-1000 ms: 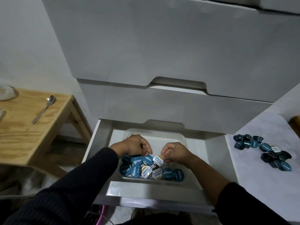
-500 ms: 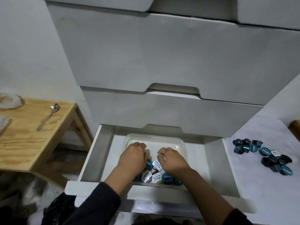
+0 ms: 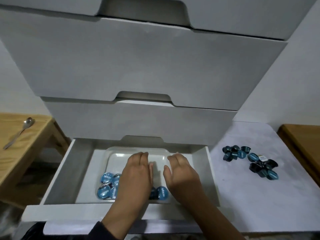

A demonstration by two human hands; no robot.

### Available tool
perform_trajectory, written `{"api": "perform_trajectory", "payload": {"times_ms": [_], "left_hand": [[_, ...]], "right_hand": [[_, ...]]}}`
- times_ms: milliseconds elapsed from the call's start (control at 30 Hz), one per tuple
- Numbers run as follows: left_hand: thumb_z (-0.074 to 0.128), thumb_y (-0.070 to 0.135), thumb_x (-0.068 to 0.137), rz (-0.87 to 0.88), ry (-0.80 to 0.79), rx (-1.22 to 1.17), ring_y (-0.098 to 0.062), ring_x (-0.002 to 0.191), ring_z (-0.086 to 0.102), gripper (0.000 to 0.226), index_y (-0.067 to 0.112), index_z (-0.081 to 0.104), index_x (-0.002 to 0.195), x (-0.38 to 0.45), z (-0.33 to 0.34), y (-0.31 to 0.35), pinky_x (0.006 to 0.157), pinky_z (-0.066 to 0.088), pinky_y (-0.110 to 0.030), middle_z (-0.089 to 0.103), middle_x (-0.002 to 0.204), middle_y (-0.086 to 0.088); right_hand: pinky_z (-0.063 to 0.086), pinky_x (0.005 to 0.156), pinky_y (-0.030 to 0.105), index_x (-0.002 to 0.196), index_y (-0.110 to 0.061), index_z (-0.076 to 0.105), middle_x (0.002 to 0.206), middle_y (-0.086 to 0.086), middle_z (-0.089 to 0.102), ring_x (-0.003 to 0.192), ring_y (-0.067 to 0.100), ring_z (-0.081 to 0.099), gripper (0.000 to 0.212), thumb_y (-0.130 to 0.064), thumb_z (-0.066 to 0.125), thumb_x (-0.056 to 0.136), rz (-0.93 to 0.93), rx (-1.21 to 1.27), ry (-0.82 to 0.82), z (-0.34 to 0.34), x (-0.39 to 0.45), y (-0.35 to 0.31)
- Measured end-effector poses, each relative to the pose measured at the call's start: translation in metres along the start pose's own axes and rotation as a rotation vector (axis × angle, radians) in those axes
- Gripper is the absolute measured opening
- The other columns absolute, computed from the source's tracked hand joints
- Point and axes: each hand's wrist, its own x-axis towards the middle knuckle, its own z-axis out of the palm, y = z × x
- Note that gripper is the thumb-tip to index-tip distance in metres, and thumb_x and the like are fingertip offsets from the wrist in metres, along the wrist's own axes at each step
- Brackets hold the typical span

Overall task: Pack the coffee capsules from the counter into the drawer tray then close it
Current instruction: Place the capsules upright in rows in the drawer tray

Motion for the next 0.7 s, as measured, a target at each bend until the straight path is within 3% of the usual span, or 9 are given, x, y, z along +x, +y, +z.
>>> {"api": "perform_trajectory", "payload": {"times_ms": [100, 233, 400, 567, 633, 700], "left_hand": [[0.048, 0.034, 0.092, 0.023, -0.012, -0.048, -0.017, 0.135, 0.033, 0.056, 0.019, 0.027, 0.141, 0.001, 0.01, 0.04, 0.109, 0.032, -0.027, 0.035, 0.145, -0.003], [0.052, 0.025, 0.09, 0.105, 0.089, -0.143, -0.026, 0.107, 0.06, 0.034, 0.011, 0.058, 0.12, 0.006, 0.039, 0.106, 0.087, 0.05, -0.032, 0.064, 0.113, -0.01], [0.036, 0.033, 0.096, 0.166, 0.037, -0.241, -0.013, 0.118, 0.049, 0.037, 0.022, 0.047, 0.13, 0.007, 0.078, 0.2, 0.097, 0.039, -0.021, 0.054, 0.128, 0.002], [0.042, 0.028, 0.095, 0.162, -0.06, -0.315, -0.016, 0.117, 0.05, 0.038, 0.019, 0.048, 0.131, 0.017, 0.125, 0.27, 0.097, 0.037, -0.023, 0.056, 0.128, -0.001], [0.045, 0.026, 0.094, 0.134, -0.129, -0.33, -0.018, 0.115, 0.052, 0.037, 0.018, 0.049, 0.13, 0.023, 0.147, 0.288, 0.093, 0.04, -0.025, 0.058, 0.124, -0.004], [0.047, 0.024, 0.092, 0.093, -0.228, -0.354, -0.021, 0.114, 0.054, 0.037, 0.018, 0.05, 0.129, 0.031, 0.168, 0.304, 0.092, 0.042, -0.027, 0.059, 0.123, -0.006]], "right_hand": [[0.06, 0.072, 0.036, 0.084, 0.004, 0.071, 0.088, 0.02, 0.073, 0.086, 0.033, 0.07, 0.018, -0.01, 0.06, 0.084, 0.015, -0.067, 0.122, -0.017, -0.006, 0.041], [0.058, 0.069, 0.036, 0.071, 0.004, 0.067, 0.081, 0.022, 0.07, 0.077, 0.037, 0.066, 0.011, -0.001, 0.061, 0.079, -0.017, -0.122, 0.172, -0.03, -0.03, 0.115], [0.054, 0.055, 0.033, 0.058, -0.001, 0.057, 0.077, 0.019, 0.069, 0.067, 0.034, 0.064, 0.017, 0.006, 0.06, 0.073, 0.011, -0.177, 0.131, -0.034, -0.077, 0.215], [0.053, 0.047, 0.028, 0.049, -0.001, 0.052, 0.072, 0.02, 0.069, 0.061, 0.033, 0.065, 0.02, 0.013, 0.06, 0.06, 0.059, -0.15, -0.018, -0.03, -0.127, 0.297], [0.051, 0.043, 0.025, 0.055, 0.003, 0.06, 0.066, 0.018, 0.067, 0.054, 0.031, 0.063, 0.013, 0.015, 0.064, 0.053, 0.197, -0.023, -0.074, -0.029, -0.14, 0.317], [0.051, 0.044, 0.027, 0.069, 0.005, 0.065, 0.066, 0.018, 0.066, 0.053, 0.031, 0.062, 0.021, 0.012, 0.073, 0.05, 0.397, 0.148, -0.133, -0.022, -0.152, 0.334]]}}
